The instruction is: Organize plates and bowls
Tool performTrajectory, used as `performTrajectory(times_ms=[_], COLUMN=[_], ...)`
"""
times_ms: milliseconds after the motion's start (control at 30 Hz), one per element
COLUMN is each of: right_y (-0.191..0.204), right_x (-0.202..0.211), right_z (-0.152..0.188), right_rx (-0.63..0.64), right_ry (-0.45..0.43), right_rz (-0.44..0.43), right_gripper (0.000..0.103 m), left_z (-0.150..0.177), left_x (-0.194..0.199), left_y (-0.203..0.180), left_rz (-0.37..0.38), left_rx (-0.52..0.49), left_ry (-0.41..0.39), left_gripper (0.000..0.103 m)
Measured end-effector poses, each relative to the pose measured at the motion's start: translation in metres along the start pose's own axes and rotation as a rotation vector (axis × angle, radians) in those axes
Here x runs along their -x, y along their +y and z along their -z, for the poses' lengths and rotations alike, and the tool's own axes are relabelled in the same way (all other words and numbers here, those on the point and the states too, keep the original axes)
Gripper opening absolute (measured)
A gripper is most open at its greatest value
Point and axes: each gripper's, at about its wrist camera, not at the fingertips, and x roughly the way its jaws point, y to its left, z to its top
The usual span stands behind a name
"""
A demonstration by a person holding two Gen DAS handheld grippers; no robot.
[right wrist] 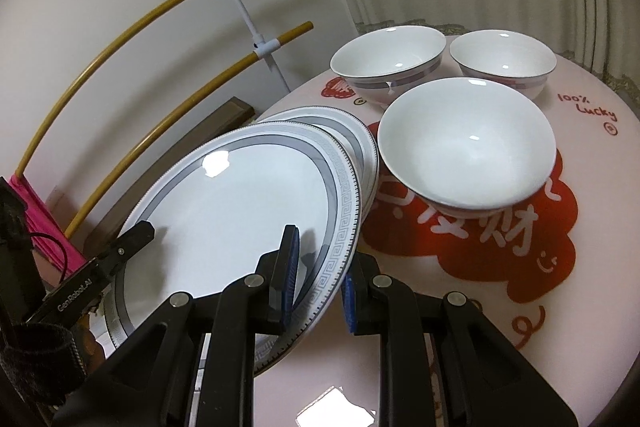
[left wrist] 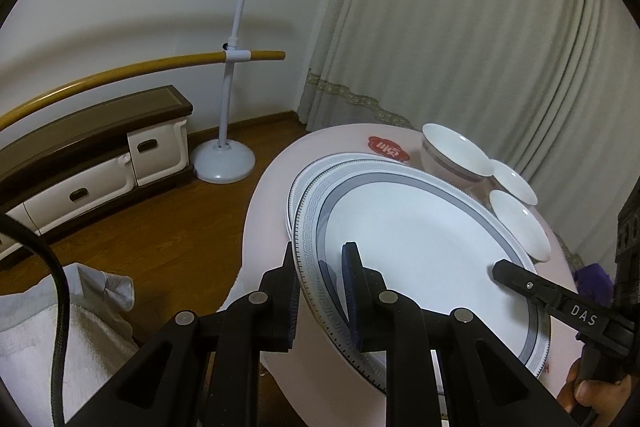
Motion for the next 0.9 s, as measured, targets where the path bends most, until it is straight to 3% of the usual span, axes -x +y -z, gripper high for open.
performTrajectory(times_ms=[900], right_y=[0.004], right_x=[-0.024], right_z=[-0.013], right_rx=[-0.014], right_ry=[0.013], right_rz=[0.157], right_gripper=[0.022], left_z=[-0.016], left_x=[-0.033], left_y=[0.009], left_rz=[0.012], left_rx=[0.019], left_ry=[0.048], left_gripper=[0.017])
